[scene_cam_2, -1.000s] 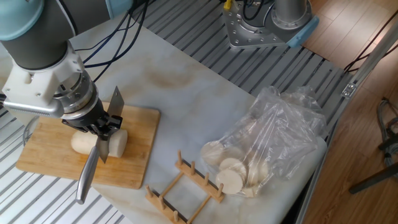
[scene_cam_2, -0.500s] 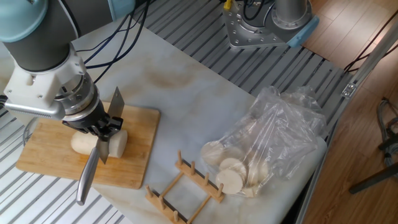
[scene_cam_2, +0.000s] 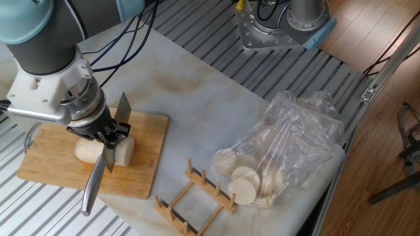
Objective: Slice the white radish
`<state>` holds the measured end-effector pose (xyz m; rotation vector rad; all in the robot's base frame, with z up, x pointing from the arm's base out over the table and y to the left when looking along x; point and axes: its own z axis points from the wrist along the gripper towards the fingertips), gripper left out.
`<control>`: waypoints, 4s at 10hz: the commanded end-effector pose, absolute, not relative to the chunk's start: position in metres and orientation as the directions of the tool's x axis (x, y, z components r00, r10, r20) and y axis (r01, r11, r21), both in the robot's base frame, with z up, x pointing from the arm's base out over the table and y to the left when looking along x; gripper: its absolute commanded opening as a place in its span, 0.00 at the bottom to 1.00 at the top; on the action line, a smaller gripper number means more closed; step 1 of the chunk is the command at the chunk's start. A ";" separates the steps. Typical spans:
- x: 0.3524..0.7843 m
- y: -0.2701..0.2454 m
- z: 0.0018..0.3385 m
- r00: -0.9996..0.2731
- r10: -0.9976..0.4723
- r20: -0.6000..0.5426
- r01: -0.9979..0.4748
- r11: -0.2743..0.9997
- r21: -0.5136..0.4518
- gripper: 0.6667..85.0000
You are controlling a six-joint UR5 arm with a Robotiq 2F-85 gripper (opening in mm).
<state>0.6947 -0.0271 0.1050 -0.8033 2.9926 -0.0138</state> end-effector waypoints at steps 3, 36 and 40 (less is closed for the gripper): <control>0.694 -0.028 0.107 -0.859 -0.509 -0.053 -0.509 0.861 -0.018 0.01; 0.696 -0.018 0.120 -0.867 -0.497 -0.039 -0.498 0.867 0.000 0.01; 0.691 -0.005 0.111 -0.883 -0.467 -0.044 -0.468 0.883 0.027 0.01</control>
